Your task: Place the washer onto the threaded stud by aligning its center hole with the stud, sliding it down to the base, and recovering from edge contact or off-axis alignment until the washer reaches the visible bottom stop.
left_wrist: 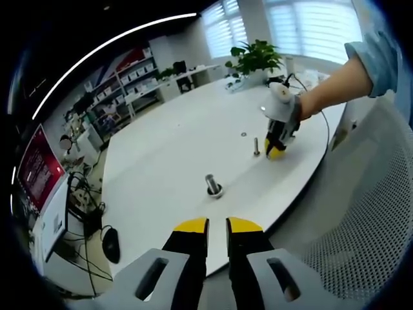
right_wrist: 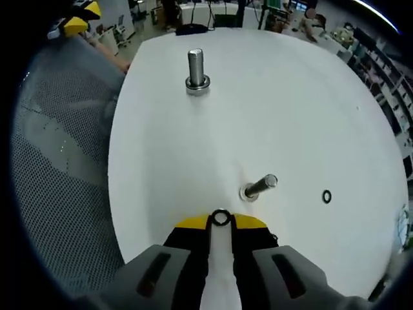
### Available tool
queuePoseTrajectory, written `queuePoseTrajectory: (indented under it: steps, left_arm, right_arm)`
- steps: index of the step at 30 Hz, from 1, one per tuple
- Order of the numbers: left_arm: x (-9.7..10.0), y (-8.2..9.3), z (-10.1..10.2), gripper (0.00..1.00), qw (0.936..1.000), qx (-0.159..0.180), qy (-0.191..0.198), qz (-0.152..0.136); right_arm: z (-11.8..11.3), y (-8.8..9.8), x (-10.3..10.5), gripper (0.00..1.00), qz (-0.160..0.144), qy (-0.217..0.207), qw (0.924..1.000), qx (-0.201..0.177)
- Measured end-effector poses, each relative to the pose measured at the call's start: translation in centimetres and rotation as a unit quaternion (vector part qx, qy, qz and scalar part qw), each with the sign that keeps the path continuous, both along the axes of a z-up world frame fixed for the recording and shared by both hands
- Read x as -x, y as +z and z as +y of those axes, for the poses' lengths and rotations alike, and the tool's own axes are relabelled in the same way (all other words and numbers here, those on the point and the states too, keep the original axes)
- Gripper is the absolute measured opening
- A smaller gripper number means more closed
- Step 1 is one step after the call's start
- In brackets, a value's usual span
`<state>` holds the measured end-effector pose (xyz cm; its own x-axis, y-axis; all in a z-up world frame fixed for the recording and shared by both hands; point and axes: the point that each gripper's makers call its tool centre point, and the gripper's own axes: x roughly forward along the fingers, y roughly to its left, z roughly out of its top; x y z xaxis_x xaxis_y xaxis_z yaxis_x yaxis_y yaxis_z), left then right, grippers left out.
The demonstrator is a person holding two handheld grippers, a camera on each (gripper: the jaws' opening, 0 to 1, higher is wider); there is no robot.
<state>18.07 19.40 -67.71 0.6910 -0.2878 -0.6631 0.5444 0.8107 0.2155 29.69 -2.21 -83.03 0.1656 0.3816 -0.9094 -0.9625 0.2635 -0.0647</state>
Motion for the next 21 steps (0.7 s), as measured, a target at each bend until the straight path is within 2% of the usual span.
queuePoseTrajectory:
  steps: [9,16,21]
  left_arm:
    - [0.0,0.0,0.0,0.08,1.0000,0.000,0.000,0.000]
    - [0.0,0.0,0.0,0.08,1.0000,0.000,0.000,0.000]
    - [0.0,0.0,0.0,0.08,1.0000,0.000,0.001,-0.001]
  right_arm:
    - [-0.5,2.3,-0.4,0.13,0.003,-0.011,0.9999,-0.012]
    - [-0.4,4.4,-1.4,0.13,-0.012,-0.018,0.9995,-0.021]
    - [0.3,5.9,-2.5,0.13,-0.025,-0.028,0.9980,-0.051]
